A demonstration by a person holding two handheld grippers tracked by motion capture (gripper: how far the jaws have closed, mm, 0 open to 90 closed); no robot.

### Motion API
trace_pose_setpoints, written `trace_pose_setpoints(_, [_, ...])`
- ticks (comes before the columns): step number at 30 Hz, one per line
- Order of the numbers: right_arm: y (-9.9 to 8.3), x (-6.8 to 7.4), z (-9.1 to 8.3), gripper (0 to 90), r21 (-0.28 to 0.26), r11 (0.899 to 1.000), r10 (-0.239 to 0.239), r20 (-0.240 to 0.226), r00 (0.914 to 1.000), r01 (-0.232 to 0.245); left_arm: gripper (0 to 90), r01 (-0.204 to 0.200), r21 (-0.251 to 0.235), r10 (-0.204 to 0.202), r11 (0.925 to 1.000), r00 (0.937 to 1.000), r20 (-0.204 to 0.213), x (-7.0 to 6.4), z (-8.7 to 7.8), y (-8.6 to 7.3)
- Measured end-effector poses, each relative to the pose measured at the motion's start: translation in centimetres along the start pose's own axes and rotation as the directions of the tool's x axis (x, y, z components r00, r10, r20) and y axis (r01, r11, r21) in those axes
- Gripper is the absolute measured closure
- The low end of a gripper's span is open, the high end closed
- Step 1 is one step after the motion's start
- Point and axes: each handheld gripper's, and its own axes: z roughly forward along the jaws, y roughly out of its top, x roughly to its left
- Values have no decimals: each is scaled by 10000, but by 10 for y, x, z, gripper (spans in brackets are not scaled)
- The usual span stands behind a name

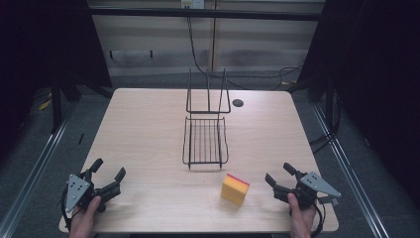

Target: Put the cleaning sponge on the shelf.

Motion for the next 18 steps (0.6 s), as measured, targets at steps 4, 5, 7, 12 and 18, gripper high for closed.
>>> trace_pose_setpoints(4, [3,1,-1,160,63,10000,20,-423,9991,-18,156,3,0,-3,10000,10000,-2,0,0,0])
trace_pose_setpoints(5, [4,2,-1,167,155,9999,-39,-502,9987,46,156,3,0,-3,10000,10000,-2,0,0,0])
trace_pose_setpoints(7, [5,3,-1,167,183,9997,-174,-516,9985,183,156,3,-1,-3,10000,10000,-2,0,0,0])
trace_pose_setpoints(12, [9,7,-3,166,184,9995,-222,-975,9950,241,156,1,-1,-1,10000,10000,-2,0,0,0])
trace_pose_setpoints(18, [13,12,-3,172,176,9994,-262,-1269,9916,287,156,-1,0,1,10000,10000,-2,0,0,0])
